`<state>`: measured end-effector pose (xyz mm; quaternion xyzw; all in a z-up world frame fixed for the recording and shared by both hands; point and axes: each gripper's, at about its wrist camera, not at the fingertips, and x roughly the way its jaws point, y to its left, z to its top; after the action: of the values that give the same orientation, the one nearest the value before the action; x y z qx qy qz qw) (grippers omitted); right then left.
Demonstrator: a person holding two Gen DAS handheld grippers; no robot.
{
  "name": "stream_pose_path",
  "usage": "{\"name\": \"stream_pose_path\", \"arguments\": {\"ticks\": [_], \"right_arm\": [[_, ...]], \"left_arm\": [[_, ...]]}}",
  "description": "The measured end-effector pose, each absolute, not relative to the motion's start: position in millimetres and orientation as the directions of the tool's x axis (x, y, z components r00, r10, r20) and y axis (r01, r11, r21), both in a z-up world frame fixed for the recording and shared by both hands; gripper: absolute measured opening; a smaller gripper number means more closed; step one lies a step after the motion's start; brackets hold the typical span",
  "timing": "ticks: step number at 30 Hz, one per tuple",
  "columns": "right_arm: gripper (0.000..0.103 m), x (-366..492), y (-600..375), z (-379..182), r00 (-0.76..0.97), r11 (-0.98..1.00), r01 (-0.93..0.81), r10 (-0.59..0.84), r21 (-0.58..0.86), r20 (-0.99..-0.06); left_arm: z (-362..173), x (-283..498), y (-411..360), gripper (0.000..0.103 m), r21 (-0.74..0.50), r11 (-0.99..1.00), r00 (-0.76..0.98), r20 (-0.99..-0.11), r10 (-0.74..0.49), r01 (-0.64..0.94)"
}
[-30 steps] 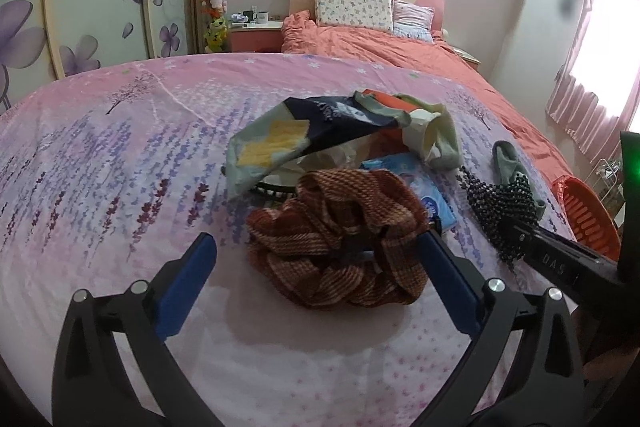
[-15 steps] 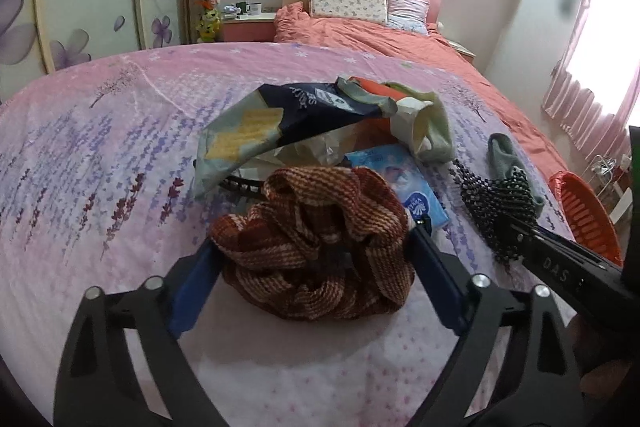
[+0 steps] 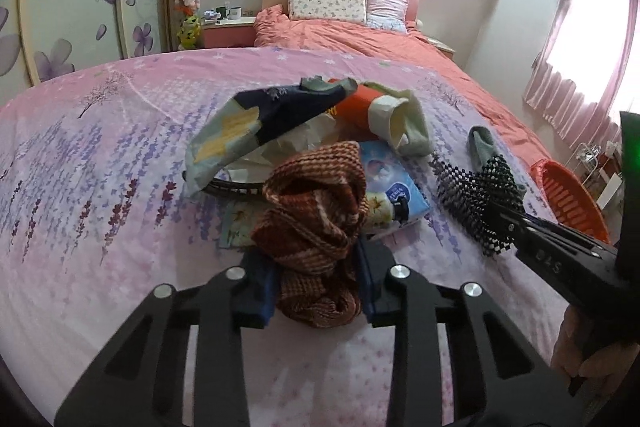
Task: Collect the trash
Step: 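Carry the plaid cloth and beaded mat to the orange basket and release both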
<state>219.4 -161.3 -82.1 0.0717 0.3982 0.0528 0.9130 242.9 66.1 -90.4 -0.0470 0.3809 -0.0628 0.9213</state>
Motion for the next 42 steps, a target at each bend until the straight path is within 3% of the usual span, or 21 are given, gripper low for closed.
{"name": "stream_pose_path", "arguments": {"ticks": [9, 19, 32, 42], "right_arm": [[0.01, 196, -174, -36, 0.755, 0.97, -0.076, 0.206, 0.229, -0.623], [0.01, 165, -212, 7, 0.85, 0.972, -0.027, 0.145, 0.234, -0.506], [0.01, 132, -267, 22, 0.908, 0.971, 0.104, -0.005, 0.213, -0.42], [0.01, 124, -333, 10, 0.902, 0.94, 0.234, -0.115, 0.248, -0.415]], "left_arm": [[-53, 225, 77, 0.032, -0.151, 0.985, 0.751, -0.639, -0.164, 0.087], [-13, 213, 58, 0.032, -0.188, 0.97, 0.773, -0.588, -0.236, 0.153], [10, 206, -23, 0.032, -0.211, 0.921, 0.732, -0.559, -0.39, 0.329], [8, 210, -115, 0.032, -0.192, 0.855, 0.655, -0.569, -0.496, 0.481]]}}
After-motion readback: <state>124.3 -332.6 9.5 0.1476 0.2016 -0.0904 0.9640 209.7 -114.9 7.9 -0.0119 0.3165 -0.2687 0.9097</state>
